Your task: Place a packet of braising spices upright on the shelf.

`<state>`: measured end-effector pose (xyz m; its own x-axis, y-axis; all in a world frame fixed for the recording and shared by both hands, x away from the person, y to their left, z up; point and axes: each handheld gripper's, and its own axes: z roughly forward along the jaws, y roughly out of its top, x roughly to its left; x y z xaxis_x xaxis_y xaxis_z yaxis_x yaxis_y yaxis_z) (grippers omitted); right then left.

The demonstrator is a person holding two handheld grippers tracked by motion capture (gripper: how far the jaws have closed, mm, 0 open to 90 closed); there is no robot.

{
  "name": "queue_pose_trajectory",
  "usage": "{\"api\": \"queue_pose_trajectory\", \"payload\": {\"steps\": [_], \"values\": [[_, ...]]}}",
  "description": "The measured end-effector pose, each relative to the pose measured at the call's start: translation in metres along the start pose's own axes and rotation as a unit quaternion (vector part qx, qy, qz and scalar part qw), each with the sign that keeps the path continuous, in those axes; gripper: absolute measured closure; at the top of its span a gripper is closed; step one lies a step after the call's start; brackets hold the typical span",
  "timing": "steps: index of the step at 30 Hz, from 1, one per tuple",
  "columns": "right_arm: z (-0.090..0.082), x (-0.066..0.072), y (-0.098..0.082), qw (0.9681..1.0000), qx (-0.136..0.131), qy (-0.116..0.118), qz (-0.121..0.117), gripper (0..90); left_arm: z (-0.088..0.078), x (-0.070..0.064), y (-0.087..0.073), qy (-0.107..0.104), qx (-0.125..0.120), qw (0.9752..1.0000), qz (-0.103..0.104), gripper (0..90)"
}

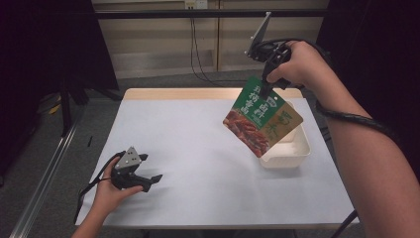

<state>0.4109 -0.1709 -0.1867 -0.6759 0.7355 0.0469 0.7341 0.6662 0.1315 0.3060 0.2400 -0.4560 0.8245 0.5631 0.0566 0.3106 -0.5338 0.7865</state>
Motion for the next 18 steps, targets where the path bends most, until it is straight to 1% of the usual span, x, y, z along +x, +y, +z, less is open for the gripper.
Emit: {"api": "queue_pose_trajectory", "payload": {"steps": [1, 2, 3, 4, 7, 8, 9, 11, 13, 15, 16, 17, 18], "values": [[-0.001, -0.001, -0.001, 1.0, -0.002, 0.002, 0.003, 90.0, 0.0, 0.0, 0.0, 0.0, 0.002, 1.0, 0.003, 10.9], [-0.003, -0.003, -0.003, 1.0, -0.003, 0.0, 0.001, 90.0, 0.0, 0.0, 0.0, -0.003, 0.0, 1.0, -0.002, 10.9], [-0.005, -0.004, -0.004, 1.0, -0.008, -0.003, 0.001, 90.0, 0.001, 0.0, 0.0, -0.004, 0.001, 1.0, 0.0, 10.9], [-0.009, -0.006, -0.007, 0.9999, -0.009, -0.004, 0.003, 90.0, 0.001, 0.0, 0.0, -0.001, 0.003, 1.0, 0.0, 10.9], [-0.012, -0.009, -0.009, 0.9999, -0.009, -0.009, 0.004, 90.0, 0.001, 0.0, 0.0, -0.005, 0.0, 1.0, -0.001, 10.9], [-0.012, -0.011, -0.01, 0.9999, -0.012, -0.008, 0.002, 90.0, 0.0, 0.0, 0.0, -0.002, 0.0, 1.0, 0.001, 10.9], [-0.013, -0.012, -0.012, 0.9998, -0.011, -0.012, 0.005, 90.0, 0.0, 0.0, 0.0, 0.0, -0.001, 1.0, -0.001, 10.9], [-0.013, -0.014, -0.015, 0.9998, -0.013, -0.012, 0.005, 90.0, -0.001, 0.001, 0.0, 0.002, 0.0, 1.0, -0.002, 10.8], [-0.012, -0.016, -0.017, 0.9998, -0.011, -0.016, 0.005, 90.0, -0.001, 0.0, 0.0, 0.0, -0.003, 1.0, -0.006, 10.6], [-0.009, -0.018, -0.021, 0.9998, -0.013, -0.017, -0.002, 90.0, -0.001, 0.0, 0.0, -0.004, -0.002, 1.0, -0.004, 10.4], [-0.009, -0.018, -0.022, 0.9998, -0.011, -0.018, 0.005, 90.0, -0.001, 0.0, 0.0, -0.004, -0.001, 1.0, -0.003, 10.4], [-0.008, -0.02, -0.024, 0.9998, -0.009, -0.018, 0.007, 90.0, -0.001, 0.0, 0.0, -0.004, -0.001, 1.0, -0.004, 10.4], [-0.007, -0.022, -0.026, 0.9998, -0.012, -0.018, 0.003, 90.0, -0.001, 0.0, 0.0, -0.004, -0.001, 1.0, -0.004, 10.4]]}}
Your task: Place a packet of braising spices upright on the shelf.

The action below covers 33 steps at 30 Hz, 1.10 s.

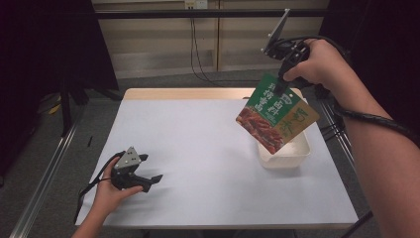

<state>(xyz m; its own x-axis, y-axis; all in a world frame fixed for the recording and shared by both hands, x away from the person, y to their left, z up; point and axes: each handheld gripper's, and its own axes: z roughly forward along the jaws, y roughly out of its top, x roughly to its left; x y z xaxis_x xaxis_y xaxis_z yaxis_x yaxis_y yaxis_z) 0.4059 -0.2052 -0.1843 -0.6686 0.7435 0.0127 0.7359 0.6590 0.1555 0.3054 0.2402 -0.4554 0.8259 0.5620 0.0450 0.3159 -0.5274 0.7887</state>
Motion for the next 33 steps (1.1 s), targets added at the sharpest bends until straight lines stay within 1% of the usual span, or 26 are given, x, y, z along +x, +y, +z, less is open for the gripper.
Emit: {"api": "queue_pose_trajectory", "payload": {"steps": [4, 5, 7, 8, 10, 11, 12, 13, 17, 19, 20, 21, 23, 24, 26, 29, 33], "values": [[0.002, -0.004, -0.006, 1.0, 0.001, -0.001, 0.005, 90.0, 0.0, 0.0, 0.0, 0.001, 0.001, 1.0, 0.0, 10.3], [0.002, -0.005, -0.008, 1.0, 0.002, 0.0, 0.003, 90.0, 0.0, 0.0, 0.0, 0.001, 0.001, 1.0, -0.001, 10.3], [0.002, -0.008, -0.011, 1.0, -0.001, -0.006, 0.0, 90.0, 0.0, 0.0, 0.0, 0.001, 0.001, 1.0, 0.0, 10.3], [0.001, -0.009, -0.013, 1.0, 0.001, -0.004, 0.001, 90.0, 0.0, 0.001, 0.0, 0.0, -0.002, 1.0, 0.001, 10.3], [0.0, -0.009, -0.015, 0.9999, 0.004, -0.009, 0.005, 90.0, 0.0, 0.0, 0.0, 0.001, -0.002, 1.0, 0.002, 10.3], [-0.001, -0.011, -0.017, 0.9999, 0.004, -0.014, 0.001, 90.0, 0.0, 0.0, 0.0, 0.0, -0.002, 1.0, -0.003, 10.4], [-0.002, -0.01, -0.018, 0.9998, 0.005, -0.021, 0.002, 90.0, 0.0, 0.0, 0.0, 0.002, 0.001, 1.0, -0.001, 10.4], [-0.002, -0.011, -0.018, 0.9997, 0.004, -0.026, -0.001, 90.0, 0.0, -0.001, 0.0, 0.002, 0.0, 1.0, -0.002, 10.4], [-0.003, -0.013, -0.023, 0.9996, 0.004, -0.028, -0.006, 90.0, 0.0, -0.001, 0.0, 0.003, 0.002, 1.0, -0.001, 10.4], [-0.003, -0.013, -0.025, 0.9995, 0.008, -0.029, 0.003, 90.0, 0.0, 0.0, 0.0, 0.003, 0.002, 1.0, -0.002, 10.4], [-0.003, -0.015, -0.026, 0.9995, 0.009, -0.029, -0.003, 90.0, 0.0, 0.0, 0.0, 0.004, 0.002, 1.0, -0.001, 10.4], [-0.003, -0.016, -0.026, 0.9995, 0.007, -0.031, -0.003, 90.0, 0.0, 0.0, 0.0, 0.003, 0.002, 1.0, 0.0, 10.4], [-0.003, -0.017, -0.028, 0.9995, 0.008, -0.029, 0.003, 90.0, 0.0, -0.001, 0.0, 0.003, 0.002, 1.0, 0.0, 10.4], [-0.002, -0.018, -0.029, 0.9995, 0.008, -0.029, 0.0, 90.0, 0.0, 0.0, 0.0, 0.003, 0.002, 1.0, 0.0, 10.4], [0.0, -0.019, -0.03, 0.9996, 0.01, -0.025, 0.004, 90.0, 0.0, 0.0, 0.0, 0.004, 0.001, 1.0, -0.001, 10.4], [0.002, -0.021, -0.031, 0.9996, 0.014, -0.023, 0.0, 90.0, 0.0, 0.0, -0.001, 0.004, 0.0, 1.0, -0.001, 10.4], [0.004, -0.022, -0.033, 0.9996, 0.017, -0.023, 0.004, 90.0, -0.001, 0.0, 0.0, 0.008, 0.002, 1.0, 0.003, 10.4]]}}
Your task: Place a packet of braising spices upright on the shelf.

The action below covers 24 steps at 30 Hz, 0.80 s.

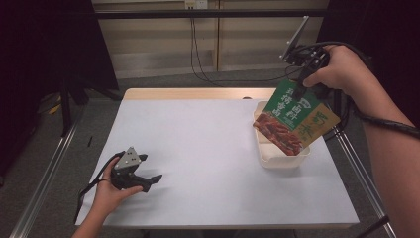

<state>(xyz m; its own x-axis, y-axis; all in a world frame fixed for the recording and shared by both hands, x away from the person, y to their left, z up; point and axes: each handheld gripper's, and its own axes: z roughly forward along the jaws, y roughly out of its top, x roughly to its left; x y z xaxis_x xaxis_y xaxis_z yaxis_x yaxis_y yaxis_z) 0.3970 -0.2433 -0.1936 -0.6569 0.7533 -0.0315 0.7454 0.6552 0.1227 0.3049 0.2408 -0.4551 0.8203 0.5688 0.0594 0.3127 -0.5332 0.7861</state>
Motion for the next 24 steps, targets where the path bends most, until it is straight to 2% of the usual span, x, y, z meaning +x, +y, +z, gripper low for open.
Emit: {"api": "queue_pose_trajectory", "payload": {"steps": [2, 7, 11, 16, 24], "values": [[0.002, 0.0, -0.002, 1.0, 0.003, 0.007, -0.002, 90.0, 0.001, 0.0, 0.0, -0.003, -0.005, 1.0, -0.001, 10.5], [0.006, 0.0, -0.003, 0.9999, 0.01, 0.004, -0.001, 90.0, 0.001, -0.001, 0.0, -0.003, 0.0, 1.0, -0.002, 10.5], [0.009, -0.001, -0.004, 0.9999, 0.012, 0.007, 0.003, 90.0, 0.001, 0.0, 0.0, -0.002, -0.006, 1.0, 0.0, 10.6], [0.013, -0.002, -0.006, 0.9998, 0.014, 0.012, -0.001, 90.0, 0.001, -0.001, 0.0, -0.002, 0.0, 1.0, -0.001, 10.5], [0.024, -0.005, -0.01, 0.9993, 0.029, 0.018, 0.011, 90.0, 0.001, -0.001, 0.0, -0.003, -0.002, 1.0, 0.0, 10.6]]}}
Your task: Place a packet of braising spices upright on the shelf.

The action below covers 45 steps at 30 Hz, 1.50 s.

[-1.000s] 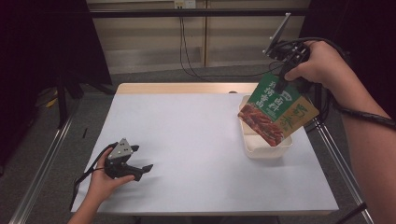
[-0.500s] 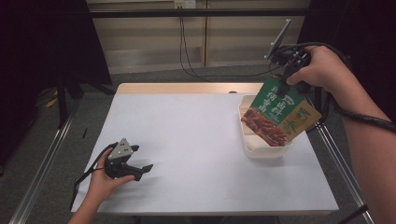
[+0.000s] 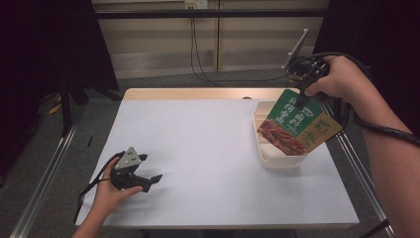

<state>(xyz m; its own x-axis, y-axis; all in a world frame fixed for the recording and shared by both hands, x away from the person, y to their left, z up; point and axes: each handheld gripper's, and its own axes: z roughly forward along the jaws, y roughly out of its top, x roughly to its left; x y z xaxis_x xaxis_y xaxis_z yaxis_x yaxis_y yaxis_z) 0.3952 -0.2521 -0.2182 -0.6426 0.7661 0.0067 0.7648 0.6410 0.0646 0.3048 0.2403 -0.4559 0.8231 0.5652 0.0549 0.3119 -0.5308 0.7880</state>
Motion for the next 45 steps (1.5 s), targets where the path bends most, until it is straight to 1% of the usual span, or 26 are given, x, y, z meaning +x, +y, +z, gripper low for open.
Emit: {"api": "queue_pose_trajectory", "payload": {"steps": [4, 7, 9, 10, 12, 13, 16, 19, 20, 21, 22, 25, 26, 27, 28, 30, 31, 33, 35, 36, 37, 41, 45], "values": [[0.006, -0.002, 0.001, 1.0, 0.005, -0.002, -0.002, 90.0, 0.0, 0.0, 0.0, 0.0, 0.0, 1.0, 0.0, 10.6], [0.009, -0.002, 0.001, 1.0, 0.007, 0.003, 0.001, 90.0, 0.001, 0.0, 0.0, 0.001, 0.0, 1.0, 0.004, 10.6], [0.009, -0.003, 0.001, 0.9999, 0.011, 0.001, 0.002, 90.0, 0.001, 0.0, 0.0, 0.001, 0.0, 1.0, 0.004, 10.6], [0.009, -0.004, 0.001, 1.0, 0.008, 0.0, 0.001, 90.0, 0.001, 0.0, 0.0, 0.0, -0.001, 1.0, 0.001, 10.6], [0.01, -0.005, 0.0, 1.0, 0.005, 0.003, 0.006, 90.0, 0.001, 0.0, 0.0, 0.0, 0.0, 1.0, 0.003, 10.6], [0.011, -0.006, -0.001, 1.0, 0.005, 0.001, 0.007, 90.0, 0.001, 0.0, 0.0, 0.001, 0.001, 1.0, 0.004, 10.6], [0.012, -0.007, -0.004, 0.9999, 0.012, 0.004, 0.009, 90.0, 0.001, 0.0, 0.0, 0.001, 0.001, 1.0, 0.004, 10.6], [0.012, -0.01, -0.008, 0.9999, 0.009, 0.006, 0.01, 90.0, 0.001, 0.0, 0.0, 0.001, 0.001, 1.0, 0.004, 10.6], [0.011, -0.01, -0.009, 0.9999, 0.009, 0.006, 0.014, 90.0, 0.001, 0.0, 0.0, 0.001, 0.002, 1.0, 0.003, 10.6], [0.011, -0.01, -0.009, 0.9998, 0.012, 0.006, 0.014, 90.0, 0.002, -0.001, -0.001, 0.0, 0.001, 1.0, 0.001, 10.6], [0.011, -0.01, -0.009, 0.9998, 0.014, 0.006, 0.012, 90.0, 0.002, -0.001, -0.001, 0.002, 0.002, 1.0, 0.004, 10.6], [0.014, -0.01, -0.008, 0.9999, 0.011, 0.007, 0.01, 90.0, 0.002, -0.001, -0.001, 0.002, 0.003, 1.0, 0.004, 10.7], [0.015, -0.01, -0.007, 0.9998, 0.012, 0.007, 0.015, 90.0, 0.002, -0.001, 0.0, 0.003, 0.005, 1.0, 0.005, 10.7], [0.016, -0.01, -0.007, 0.9998, 0.011, 0.005, 0.014, 90.0, 0.002, -0.001, 0.0, 0.005, 0.008, 0.9999, 0.006, 10.7], [0.016, -0.011, -0.007, 0.9998, 0.007, 0.004, 0.019, 90.0, 0.002, -0.001, 0.0, 0.004, 0.008, 0.9999, 0.007, 10.7], [0.015, -0.013, -0.01, 0.9996, -0.009, 0.004, 0.027, 89.4, 0.001, -0.001, 0.0, 0.006, 0.011, 0.9999, 0.008, 10.7], [0.015, -0.013, -0.012, 0.9994, -0.018, 0.007, 0.029, 87.3, 0.001, -0.001, 0.0, 0.006, 0.012, 0.9999, 0.008, 10.6], [0.015, -0.014, -0.016, 0.9991, -0.029, 0.01, 0.029, 85.1, 0.003, -0.001, -0.001, -0.001, 0.005, 1.0, 0.005, 10.6], [0.015, -0.014, -0.019, 0.9991, -0.028, 0.008, 0.029, 84.3, 0.003, -0.001, -0.001, 0.002, 0.006, 1.0, 0.006, 10.6], [0.017, -0.014, -0.021, 0.999, -0.033, 0.01, 0.03, 84.2, 0.003, -0.001, -0.001, 0.0, 0.005, 1.0, 0.006, 10.7], [0.018, -0.013, -0.022, 0.999, -0.031, 0.016, 0.029, 84.2, 0.003, -0.001, -0.001, -0.001, 0.004, 1.0, 0.004, 10.6], [0.024, -0.013, -0.027, 0.9991, -0.028, 0.02, 0.023, 83.3, 0.002, -0.001, -0.001, 0.003, 0.003, 1.0, 0.005, 10.7], [0.031, -0.015, -0.035, 0.9992, -0.025, 0.019, 0.025, 83.0, 0.002, -0.002, -0.001, 0.003, 0.003, 1.0, 0.006, 10.7]]}}
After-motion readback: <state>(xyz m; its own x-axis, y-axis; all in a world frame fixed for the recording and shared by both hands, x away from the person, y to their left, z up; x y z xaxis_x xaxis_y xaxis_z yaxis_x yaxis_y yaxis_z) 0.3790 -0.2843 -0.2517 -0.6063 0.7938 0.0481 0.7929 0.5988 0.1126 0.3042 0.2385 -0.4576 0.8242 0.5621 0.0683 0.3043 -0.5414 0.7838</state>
